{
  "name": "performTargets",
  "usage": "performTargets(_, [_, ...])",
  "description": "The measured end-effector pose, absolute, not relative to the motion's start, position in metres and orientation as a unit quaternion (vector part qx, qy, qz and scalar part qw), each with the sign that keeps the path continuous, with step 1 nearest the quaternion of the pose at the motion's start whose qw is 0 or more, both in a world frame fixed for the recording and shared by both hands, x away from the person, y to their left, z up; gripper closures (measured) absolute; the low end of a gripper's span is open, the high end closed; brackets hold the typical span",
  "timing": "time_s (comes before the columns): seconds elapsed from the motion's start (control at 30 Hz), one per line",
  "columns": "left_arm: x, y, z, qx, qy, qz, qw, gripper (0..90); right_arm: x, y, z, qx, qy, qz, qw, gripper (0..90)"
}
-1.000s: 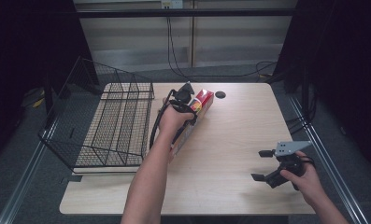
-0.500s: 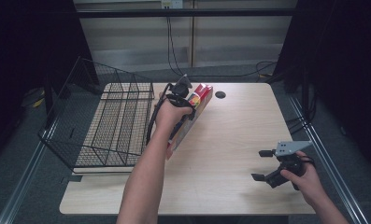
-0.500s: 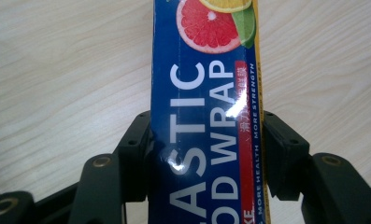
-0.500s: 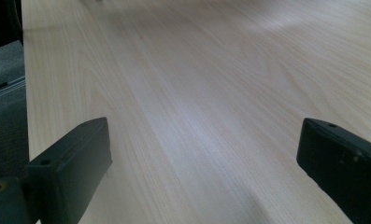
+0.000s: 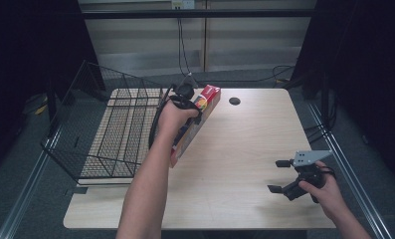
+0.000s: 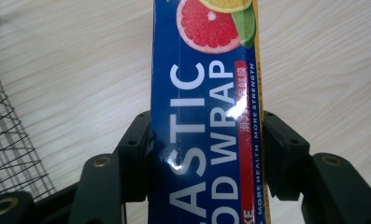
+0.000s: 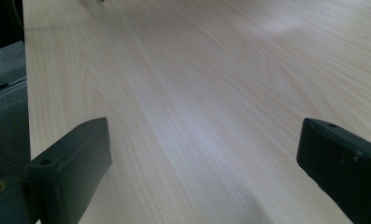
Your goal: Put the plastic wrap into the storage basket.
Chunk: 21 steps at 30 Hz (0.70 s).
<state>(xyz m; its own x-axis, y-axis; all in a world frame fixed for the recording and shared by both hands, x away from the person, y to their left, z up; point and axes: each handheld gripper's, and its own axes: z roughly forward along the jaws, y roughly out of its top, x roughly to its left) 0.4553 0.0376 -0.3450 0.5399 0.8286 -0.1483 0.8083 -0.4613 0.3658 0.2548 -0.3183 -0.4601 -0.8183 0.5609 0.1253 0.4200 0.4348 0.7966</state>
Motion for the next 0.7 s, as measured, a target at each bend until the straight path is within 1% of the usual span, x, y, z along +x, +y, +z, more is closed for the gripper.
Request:
performTargets(0.13, [0.454,0.043,-0.339,0.844,0.495,0.029,0.205,44.5,0.255,-0.318,-0.46,0.291,0.841,0.448,0.082,2.8])
performTargets(0.23, [0.455,0.047,-0.334,0.852,0.484,0.029,0.199,44.5,0.255,-0.318,-0.46,0.291,0.842,0.447,0.081,2.8])
performTargets(0.3, [0.452,0.049,-0.331,0.838,0.503,0.03,0.209,44.4,0.255,-0.318,-0.46,0.292,0.842,0.446,0.082,2.8])
performTargets(0.33, [0.453,0.051,-0.329,0.845,0.494,0.031,0.203,44.4,0.255,-0.318,-0.46,0.292,0.842,0.447,0.083,2.8])
performTargets(0.4, [0.452,0.051,-0.327,0.841,0.5,0.031,0.205,44.4,0.255,-0.318,-0.46,0.292,0.842,0.447,0.083,2.8])
performTargets(0.43, [0.454,0.054,-0.324,0.849,0.488,0.033,0.199,44.4,0.255,-0.318,-0.46,0.292,0.841,0.447,0.084,2.8])
performTargets(0.57, [0.452,0.057,-0.319,0.837,0.507,0.032,0.206,44.4,0.255,-0.318,-0.459,0.292,0.842,0.447,0.083,2.8])
performTargets(0.6, [0.453,0.058,-0.318,0.837,0.507,0.031,0.205,44.4,0.255,-0.318,-0.459,0.292,0.841,0.447,0.083,2.8])
performTargets(0.63, [0.454,0.061,-0.316,0.844,0.493,0.033,0.208,44.4,0.255,-0.318,-0.459,0.293,0.841,0.447,0.084,2.8])
performTargets(0.67, [0.453,0.061,-0.316,0.836,0.507,0.032,0.21,44.4,0.255,-0.318,-0.459,0.294,0.84,0.448,0.085,2.8])
performTargets(0.7, [0.454,0.063,-0.314,0.845,0.493,0.035,0.207,44.4,0.255,-0.319,-0.459,0.293,0.84,0.448,0.085,2.8])
